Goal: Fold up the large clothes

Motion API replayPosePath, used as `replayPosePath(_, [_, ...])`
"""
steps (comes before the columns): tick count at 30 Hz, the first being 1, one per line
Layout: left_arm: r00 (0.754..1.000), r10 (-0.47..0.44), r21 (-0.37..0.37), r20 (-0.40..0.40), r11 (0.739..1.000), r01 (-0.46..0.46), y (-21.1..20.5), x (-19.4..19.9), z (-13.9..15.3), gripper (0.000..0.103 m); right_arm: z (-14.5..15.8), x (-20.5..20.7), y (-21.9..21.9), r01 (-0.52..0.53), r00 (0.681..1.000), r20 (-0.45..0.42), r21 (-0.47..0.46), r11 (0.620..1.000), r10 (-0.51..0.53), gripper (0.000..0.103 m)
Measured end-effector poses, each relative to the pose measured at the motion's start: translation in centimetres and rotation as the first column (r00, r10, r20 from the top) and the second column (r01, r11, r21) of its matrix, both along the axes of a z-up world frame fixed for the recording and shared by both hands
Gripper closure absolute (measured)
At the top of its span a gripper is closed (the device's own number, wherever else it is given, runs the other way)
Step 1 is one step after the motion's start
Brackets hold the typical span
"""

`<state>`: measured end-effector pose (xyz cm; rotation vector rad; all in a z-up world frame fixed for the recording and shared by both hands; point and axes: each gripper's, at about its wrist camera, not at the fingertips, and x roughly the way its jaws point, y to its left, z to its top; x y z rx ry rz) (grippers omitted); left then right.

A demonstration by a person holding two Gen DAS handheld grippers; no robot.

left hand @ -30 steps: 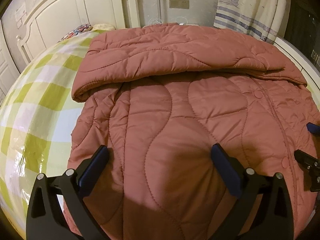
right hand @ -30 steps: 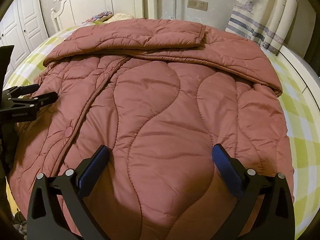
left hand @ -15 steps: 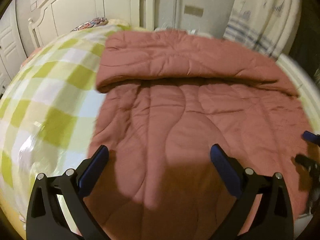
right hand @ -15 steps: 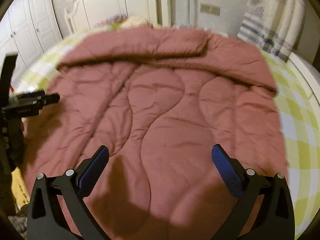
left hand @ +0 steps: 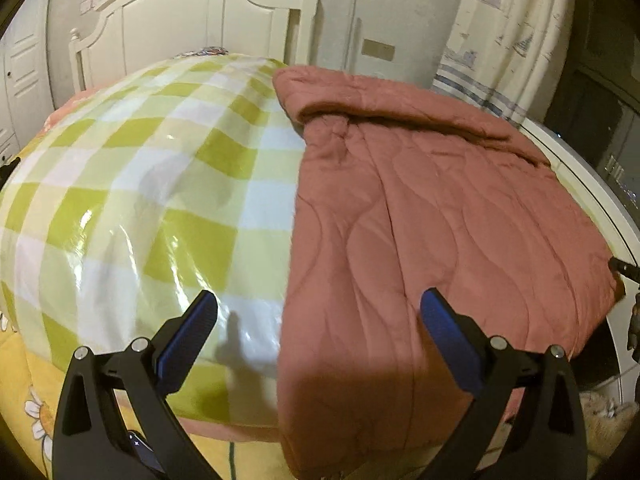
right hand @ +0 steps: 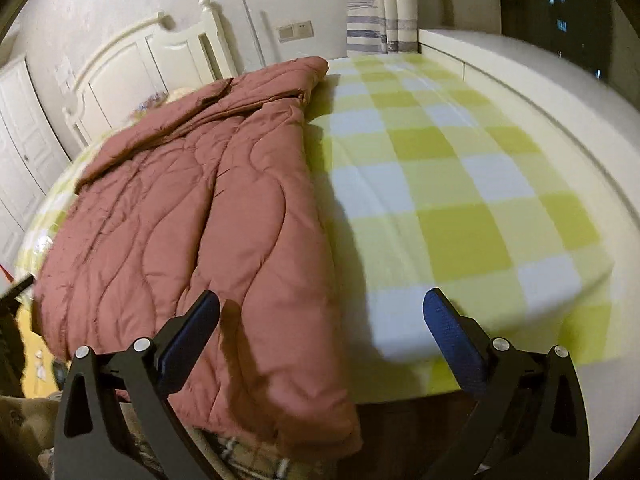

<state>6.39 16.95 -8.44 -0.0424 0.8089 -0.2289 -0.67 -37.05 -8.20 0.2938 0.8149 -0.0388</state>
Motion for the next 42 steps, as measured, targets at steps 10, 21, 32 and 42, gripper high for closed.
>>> replayPosePath(10, [1.000, -0.027, 0.011, -0.001, 1.000, 0.027, -1.3, -1.6, -1.5, 0.011, -0.4, -1.1, 2.7, -0.074, 0.996, 0.040, -0.049, 0.996, 0.076, 0.034])
replayPosePath(21, [0.985, -0.136, -0.141, -0.103, 0.983, 0.121, -1.4, -2.9, -2.9, 0.068, -1.0, -3.0, 3.8, -0.147, 0.988, 0.053, 0.046, 0.988, 0.145, 0.083])
replayPosePath(32, [0.962, -0.198, -0.498, 0.187, 0.825, 0.266, 2.7, -7.2, 5.6, 0.093, 5.4, -7.2, 2.7, -0.282, 0.910, 0.390, 0.329, 0.901, 0.142, 0.088])
replayPosePath(42, [0.908, -0.133, -0.633, 0.397, 0.677, 0.376, 6.9, -10.8, 12.5, 0.093, 14.2, -11.8, 2.5, -0.380, 0.747, 0.646, 0.223, 0.898, 0.156, 0.088])
